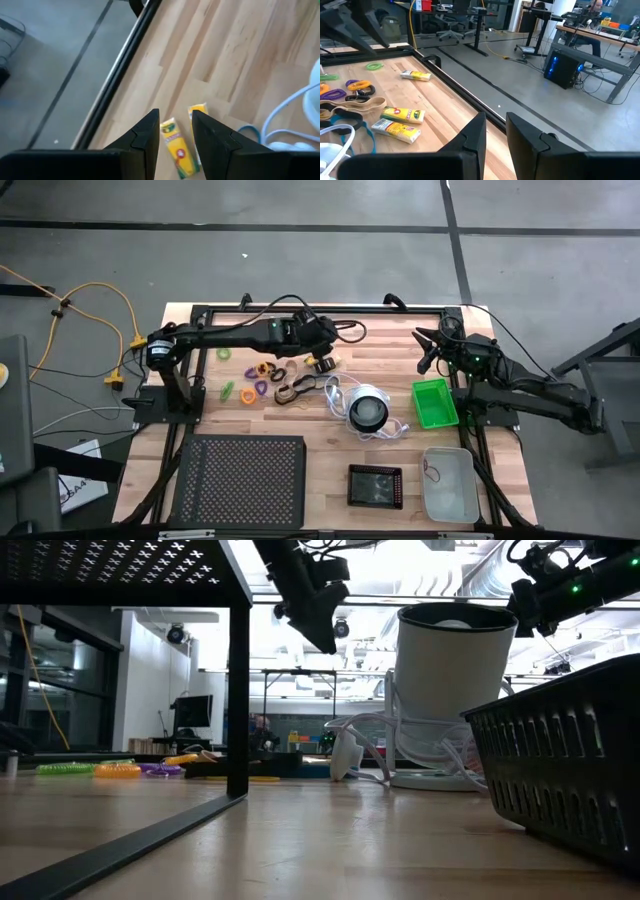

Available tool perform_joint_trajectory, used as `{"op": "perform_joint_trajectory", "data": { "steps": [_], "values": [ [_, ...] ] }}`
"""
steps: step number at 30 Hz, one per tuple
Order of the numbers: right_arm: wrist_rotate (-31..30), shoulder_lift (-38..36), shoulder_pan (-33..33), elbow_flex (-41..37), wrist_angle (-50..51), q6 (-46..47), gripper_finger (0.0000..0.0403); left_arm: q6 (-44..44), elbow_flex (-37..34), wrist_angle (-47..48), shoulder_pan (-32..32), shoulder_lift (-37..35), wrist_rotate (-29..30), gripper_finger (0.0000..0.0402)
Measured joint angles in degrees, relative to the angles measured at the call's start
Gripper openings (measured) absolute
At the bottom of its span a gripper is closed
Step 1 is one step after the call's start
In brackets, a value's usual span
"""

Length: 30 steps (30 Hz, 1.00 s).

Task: Pick & Place Office Desk Supplies
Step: Put the light brown rubberband into the gray bin

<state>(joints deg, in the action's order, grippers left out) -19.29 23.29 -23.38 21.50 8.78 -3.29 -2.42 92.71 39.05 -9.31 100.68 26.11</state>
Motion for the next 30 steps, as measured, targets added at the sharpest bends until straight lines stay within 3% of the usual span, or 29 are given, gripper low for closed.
{"op": "perform_joint_trajectory", "data": {
  "steps": [9, 15, 21, 30],
  "values": [
    [0.0, 0.0, 0.0, 0.0, 0.0, 0.0, 0.0064, -7.0, 0.0, 7.3, 1.9, 0.0, -0.1, 0.0109],
    [0.0, 0.0, 0.0, 0.0, 0.0, 0.0, 0.0064, -12.1, -0.6, 9.5, 2.1, 0.3, -4.9, 0.0109],
    [0.0, 0.0, 0.0, 0.0, 0.1, 0.0, 0.0064, -17.1, -4.3, 11.0, 2.1, 0.4, -5.5, 0.0109],
    [0.0, 0.0, 0.0, 0.0, 0.1, 0.0, 0.0064, -19.7, -10.7, 10.5, 2.6, 0.4, -15.3, 0.0109]
  ]
}}
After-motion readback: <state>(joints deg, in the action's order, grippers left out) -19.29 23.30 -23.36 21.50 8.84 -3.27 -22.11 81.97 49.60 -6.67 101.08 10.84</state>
